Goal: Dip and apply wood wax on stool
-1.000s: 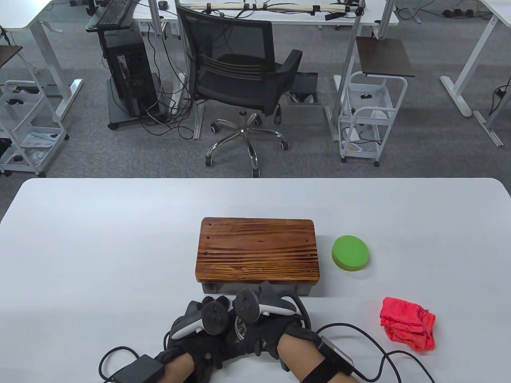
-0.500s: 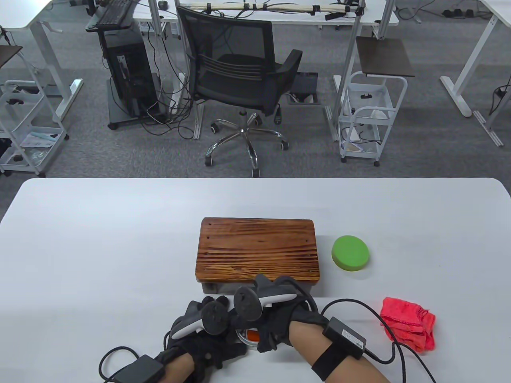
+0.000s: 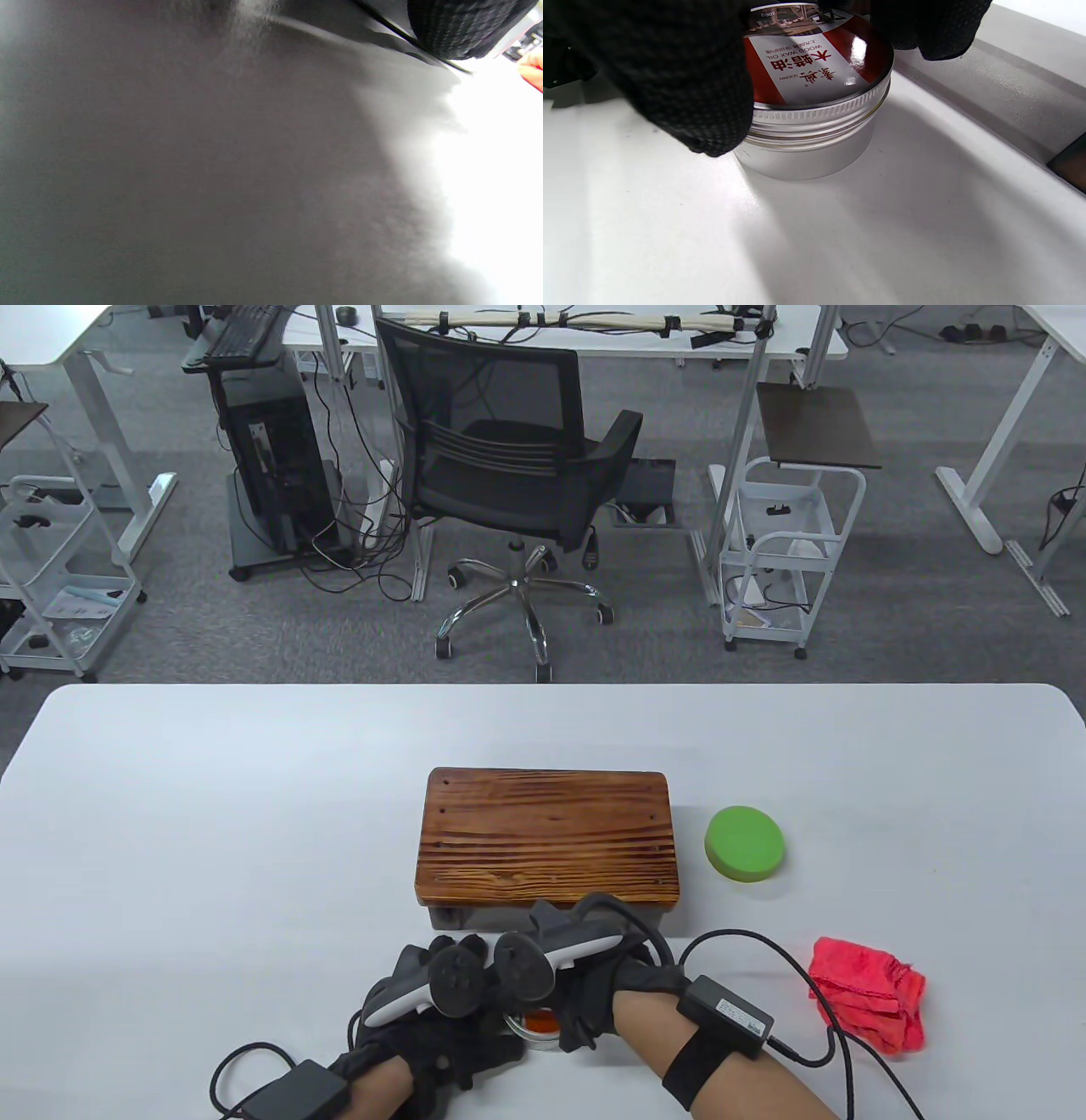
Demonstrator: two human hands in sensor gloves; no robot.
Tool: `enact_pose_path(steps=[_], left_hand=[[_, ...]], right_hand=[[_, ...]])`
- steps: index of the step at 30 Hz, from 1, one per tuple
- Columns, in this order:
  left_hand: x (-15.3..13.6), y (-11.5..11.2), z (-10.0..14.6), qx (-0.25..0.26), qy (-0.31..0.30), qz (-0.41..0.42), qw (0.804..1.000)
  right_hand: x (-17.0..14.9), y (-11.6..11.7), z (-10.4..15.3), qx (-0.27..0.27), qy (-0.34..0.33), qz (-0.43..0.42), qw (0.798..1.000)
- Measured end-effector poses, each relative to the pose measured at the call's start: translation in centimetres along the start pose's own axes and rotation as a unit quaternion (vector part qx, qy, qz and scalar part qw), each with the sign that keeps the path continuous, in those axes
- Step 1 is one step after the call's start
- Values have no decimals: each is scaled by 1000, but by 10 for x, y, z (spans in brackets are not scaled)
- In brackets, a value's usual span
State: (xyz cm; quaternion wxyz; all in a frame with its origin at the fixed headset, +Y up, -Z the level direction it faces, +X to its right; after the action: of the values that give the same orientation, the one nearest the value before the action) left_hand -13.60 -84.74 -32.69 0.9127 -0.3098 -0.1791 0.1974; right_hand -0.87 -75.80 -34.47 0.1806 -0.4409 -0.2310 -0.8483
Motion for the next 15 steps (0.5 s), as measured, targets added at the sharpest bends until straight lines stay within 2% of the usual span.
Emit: enact_pose_path(steps=[7, 15], left_hand=[[0, 0, 0, 0, 1, 3, 1000], [0, 0, 0, -1, 2, 3, 1000]], right_hand=[[0, 5, 3, -20, 10, -12, 1000], [6, 12, 10, -42, 62, -30, 997]])
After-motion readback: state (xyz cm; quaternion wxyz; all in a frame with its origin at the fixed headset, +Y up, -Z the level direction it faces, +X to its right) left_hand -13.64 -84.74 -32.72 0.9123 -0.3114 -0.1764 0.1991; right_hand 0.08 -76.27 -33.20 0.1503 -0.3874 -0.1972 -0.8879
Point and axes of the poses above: the tracker on the back of each hand, its own x axis roughly to the thumb side, its own z axis roughly from the fingertips to the wrist, y = z × x, the point moved 2 cm from there along -z, roughly from the wrist to the fingertips, and after that the axes turned 7 degrees about z, right-handed, at the moved point
